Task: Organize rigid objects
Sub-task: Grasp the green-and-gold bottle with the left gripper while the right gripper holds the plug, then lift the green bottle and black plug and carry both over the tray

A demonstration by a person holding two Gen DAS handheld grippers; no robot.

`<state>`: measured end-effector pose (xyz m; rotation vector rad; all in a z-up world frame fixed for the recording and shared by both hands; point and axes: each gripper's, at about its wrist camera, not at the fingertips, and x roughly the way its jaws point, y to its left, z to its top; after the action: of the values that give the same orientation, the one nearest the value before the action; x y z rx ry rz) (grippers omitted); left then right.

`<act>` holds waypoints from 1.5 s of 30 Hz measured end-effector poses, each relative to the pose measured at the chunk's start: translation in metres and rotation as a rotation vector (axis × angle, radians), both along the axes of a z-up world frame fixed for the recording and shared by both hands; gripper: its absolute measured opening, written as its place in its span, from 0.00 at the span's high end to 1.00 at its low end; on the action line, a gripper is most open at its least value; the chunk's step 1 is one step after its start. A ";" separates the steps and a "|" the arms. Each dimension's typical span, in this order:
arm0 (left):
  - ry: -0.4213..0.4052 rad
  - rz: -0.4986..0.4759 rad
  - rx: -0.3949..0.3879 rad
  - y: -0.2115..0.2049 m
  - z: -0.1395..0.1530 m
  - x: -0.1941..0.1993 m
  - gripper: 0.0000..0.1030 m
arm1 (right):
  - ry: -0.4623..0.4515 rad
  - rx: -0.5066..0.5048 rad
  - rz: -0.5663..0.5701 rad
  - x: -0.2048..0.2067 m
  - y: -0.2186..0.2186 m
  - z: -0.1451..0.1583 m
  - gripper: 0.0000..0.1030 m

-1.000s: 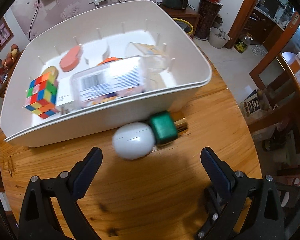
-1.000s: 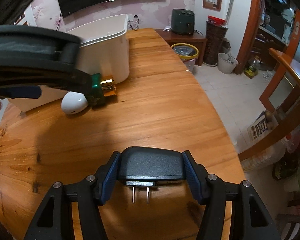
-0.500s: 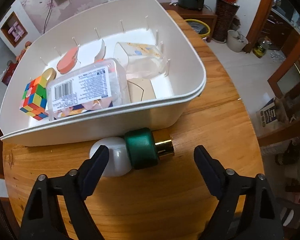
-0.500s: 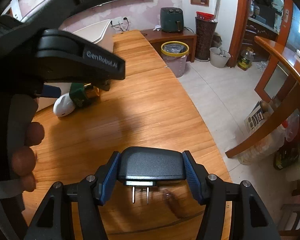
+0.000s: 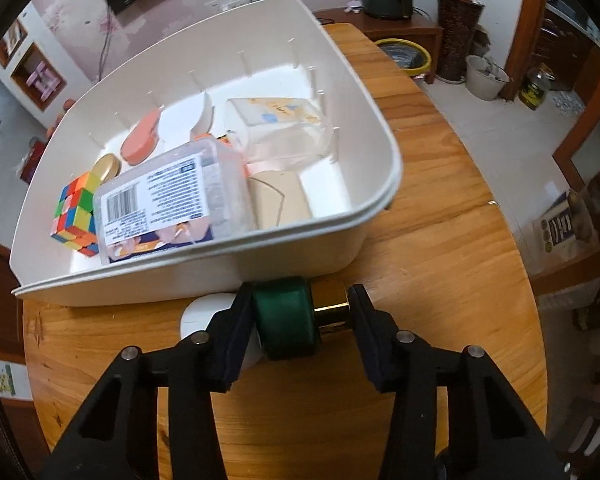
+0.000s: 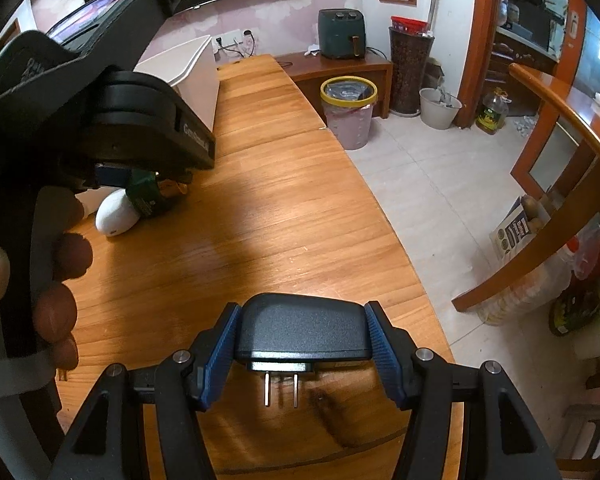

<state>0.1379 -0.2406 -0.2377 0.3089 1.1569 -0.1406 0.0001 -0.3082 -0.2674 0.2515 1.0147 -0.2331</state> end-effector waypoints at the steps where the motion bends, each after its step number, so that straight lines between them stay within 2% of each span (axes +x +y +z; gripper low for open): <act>1: 0.005 -0.006 -0.007 0.001 0.000 0.000 0.51 | 0.000 0.000 0.002 0.001 -0.002 0.000 0.40; 11: 0.043 -0.072 -0.032 0.014 0.008 -0.012 0.52 | -0.007 -0.006 0.026 0.003 0.004 0.003 0.40; 20: 0.006 -0.150 -0.021 0.043 0.031 -0.037 0.52 | -0.022 -0.011 0.052 0.003 0.012 0.009 0.40; 29: -0.021 -0.107 -0.030 0.087 0.063 -0.035 0.52 | -0.045 0.004 0.094 0.008 0.035 0.024 0.40; 37: -0.067 -0.063 -0.031 0.120 0.099 -0.020 0.52 | -0.137 0.015 0.147 0.028 0.057 0.064 0.40; 45: -0.158 -0.012 -0.041 0.145 0.138 0.020 0.52 | -0.263 -0.013 0.223 0.067 0.078 0.114 0.40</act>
<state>0.1579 -0.0957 -0.0996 0.2862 0.9946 -0.1478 0.0672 -0.2303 -0.1532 0.1502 0.7720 -0.0028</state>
